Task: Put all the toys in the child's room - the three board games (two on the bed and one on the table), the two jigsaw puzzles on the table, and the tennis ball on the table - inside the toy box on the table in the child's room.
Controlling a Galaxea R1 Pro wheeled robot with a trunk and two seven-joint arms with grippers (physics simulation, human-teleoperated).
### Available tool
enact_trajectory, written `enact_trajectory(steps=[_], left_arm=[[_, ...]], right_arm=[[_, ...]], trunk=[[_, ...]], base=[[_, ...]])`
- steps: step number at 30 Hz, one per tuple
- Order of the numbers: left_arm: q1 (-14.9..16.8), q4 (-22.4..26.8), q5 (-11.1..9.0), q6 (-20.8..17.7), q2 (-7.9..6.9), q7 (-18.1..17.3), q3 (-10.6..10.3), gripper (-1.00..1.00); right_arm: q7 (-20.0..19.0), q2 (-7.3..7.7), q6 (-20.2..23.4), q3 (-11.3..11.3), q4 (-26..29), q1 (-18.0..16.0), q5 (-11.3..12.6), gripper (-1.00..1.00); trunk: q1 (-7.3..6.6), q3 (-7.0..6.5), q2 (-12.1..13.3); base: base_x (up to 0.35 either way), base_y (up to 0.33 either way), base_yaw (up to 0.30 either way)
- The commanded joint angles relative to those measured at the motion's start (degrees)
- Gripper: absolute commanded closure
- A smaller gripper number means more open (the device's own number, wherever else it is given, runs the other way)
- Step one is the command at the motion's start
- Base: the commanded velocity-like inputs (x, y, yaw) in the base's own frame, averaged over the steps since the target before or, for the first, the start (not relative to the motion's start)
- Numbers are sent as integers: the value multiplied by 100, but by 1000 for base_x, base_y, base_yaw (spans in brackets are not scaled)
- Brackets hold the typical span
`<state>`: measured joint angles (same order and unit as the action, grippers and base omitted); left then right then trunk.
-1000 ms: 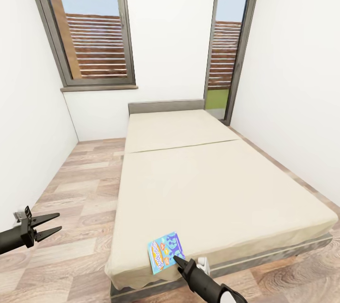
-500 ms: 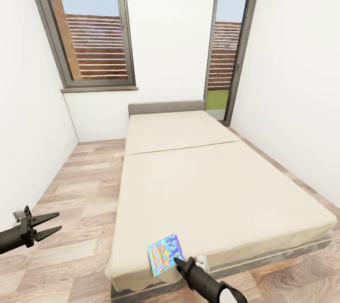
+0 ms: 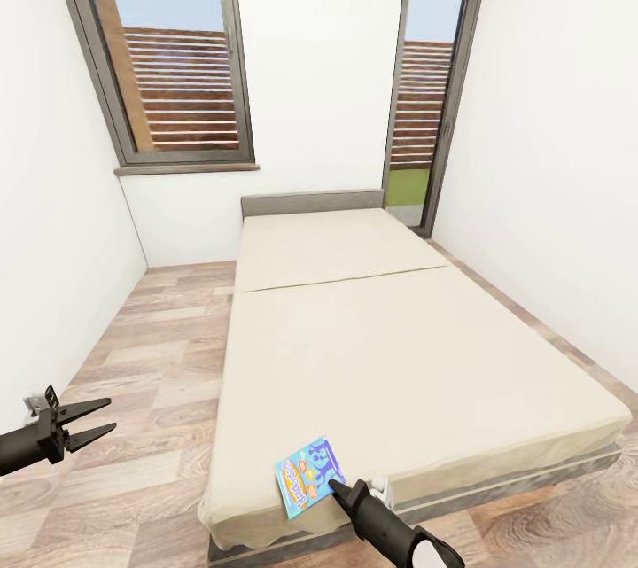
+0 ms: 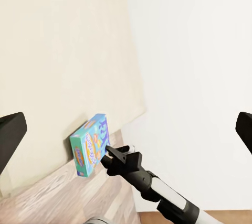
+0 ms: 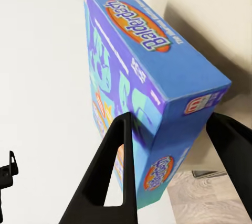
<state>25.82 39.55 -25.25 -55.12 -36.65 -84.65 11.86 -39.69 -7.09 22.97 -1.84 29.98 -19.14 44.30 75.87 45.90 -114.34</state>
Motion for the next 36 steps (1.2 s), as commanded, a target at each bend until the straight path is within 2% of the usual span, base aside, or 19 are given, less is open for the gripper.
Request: enact_trajectory(steps=[1, 8, 11, 36], left_arm=[[2, 0, -6, -60, -1, -16, -1, -100], [2, 0, -6, -60, -1, -16, -1, -100], [2, 0, -2, -60, 0, -16, -1, -100], [2, 0, -6, -60, 0, -16, -3, -100]], right_arm=[[-4, -3, 50, -19, -1, -2, 35, 100], [-4, -3, 50, -19, -1, -2, 35, 100], [-4, -3, 50, -19, -1, -2, 35, 100], [-4, -3, 50, -17, -1, -2, 26, 100]], trunk=[[-1, 5, -2], [-1, 5, -2], [-67, -48, 118], [-67, -48, 118]], base=[[0, 0, 0], [0, 0, 0], [0, 0, 0], [0, 0, 0]])
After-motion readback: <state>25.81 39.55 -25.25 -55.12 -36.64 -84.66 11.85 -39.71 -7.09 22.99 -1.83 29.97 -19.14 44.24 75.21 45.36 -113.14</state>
